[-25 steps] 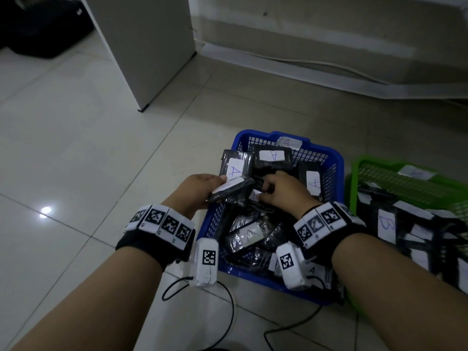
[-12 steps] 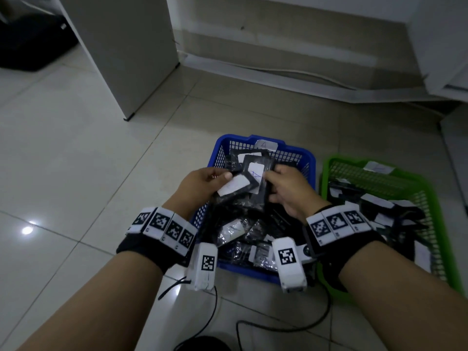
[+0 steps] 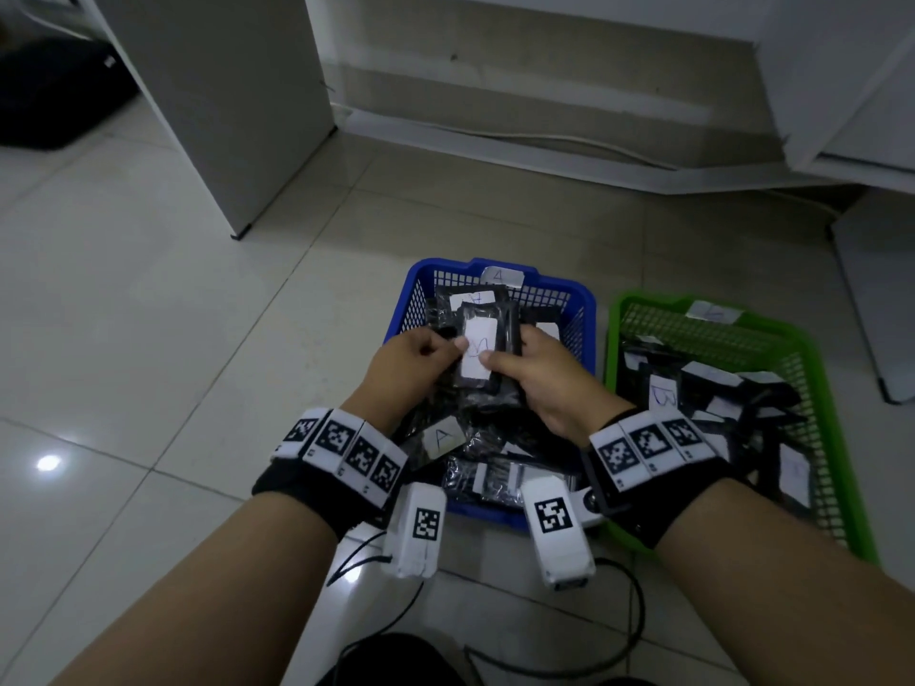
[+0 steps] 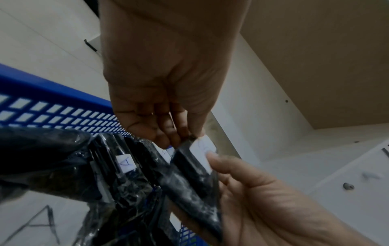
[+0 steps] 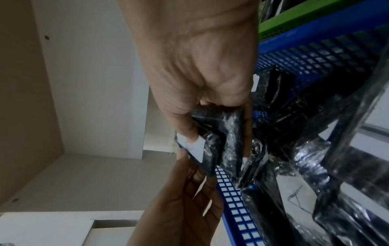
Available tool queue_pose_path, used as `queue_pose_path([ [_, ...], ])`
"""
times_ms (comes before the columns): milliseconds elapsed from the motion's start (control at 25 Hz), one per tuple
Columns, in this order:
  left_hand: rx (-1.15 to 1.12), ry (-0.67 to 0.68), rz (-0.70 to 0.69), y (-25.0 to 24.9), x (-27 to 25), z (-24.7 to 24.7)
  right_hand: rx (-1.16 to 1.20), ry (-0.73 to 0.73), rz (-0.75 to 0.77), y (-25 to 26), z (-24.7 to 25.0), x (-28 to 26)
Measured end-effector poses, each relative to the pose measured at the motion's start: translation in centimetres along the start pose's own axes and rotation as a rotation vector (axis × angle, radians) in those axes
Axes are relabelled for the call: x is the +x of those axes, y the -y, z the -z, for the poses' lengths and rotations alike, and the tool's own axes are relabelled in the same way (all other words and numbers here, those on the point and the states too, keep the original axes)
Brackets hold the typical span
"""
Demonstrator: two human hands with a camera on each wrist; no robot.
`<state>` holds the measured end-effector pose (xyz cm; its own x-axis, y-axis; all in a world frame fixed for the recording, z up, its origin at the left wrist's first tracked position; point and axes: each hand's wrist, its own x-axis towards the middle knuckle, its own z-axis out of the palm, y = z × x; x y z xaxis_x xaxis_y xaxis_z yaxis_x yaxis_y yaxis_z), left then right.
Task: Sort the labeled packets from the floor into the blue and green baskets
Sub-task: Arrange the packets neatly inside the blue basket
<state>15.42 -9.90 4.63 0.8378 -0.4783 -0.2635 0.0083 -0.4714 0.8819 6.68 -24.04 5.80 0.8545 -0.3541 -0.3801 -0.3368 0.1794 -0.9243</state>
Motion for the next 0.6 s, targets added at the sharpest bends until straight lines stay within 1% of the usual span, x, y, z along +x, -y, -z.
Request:
queue_pose_path([
  [40,0.079,-0.017,-0.021,0.2,0.1,0.3,-0.042,-0.039,0.007,0.1,0.6,0.1],
  [120,0.354,-0.043,-0.077,1.2,0.4,0.9,-0.163,-0.159,0.026,0.5,2.5,0.4],
  [200,0.568,0.020,-0.119,2.3,0.8,1.1,-0.239,-0.256,0.039,0.5,4.4,0.5],
  [280,0.684,0.113,-0.208,3.5,1.4,0.6,-0.291,-0.246,0.029,0.1,5.5,0.4],
  [320,0.721,0.129,-0.270,3.6,1.8,0.1,-0.332,-0.231,0.016,-0.2,5.8,0.3],
  [400,0.835,0.109,-0.397,3.2,2.6,-0.7,-0.411,-0.222,0.001,-0.9,6.1,0.3],
  [440,0.923,0.106,-0.435,2.7,3.2,-1.0,-0.424,-0.227,-0.002,-1.0,6.3,0.3],
  [520,1.073,0.151,-0.444,1.7,4.2,-1.3,-0.398,-0.231,-0.005,-1.2,6.6,0.4],
  [600,1.118,0.221,-0.453,0.8,5.1,-1.6,-0.386,-0.227,-0.006,-1.1,6.7,0.4],
])
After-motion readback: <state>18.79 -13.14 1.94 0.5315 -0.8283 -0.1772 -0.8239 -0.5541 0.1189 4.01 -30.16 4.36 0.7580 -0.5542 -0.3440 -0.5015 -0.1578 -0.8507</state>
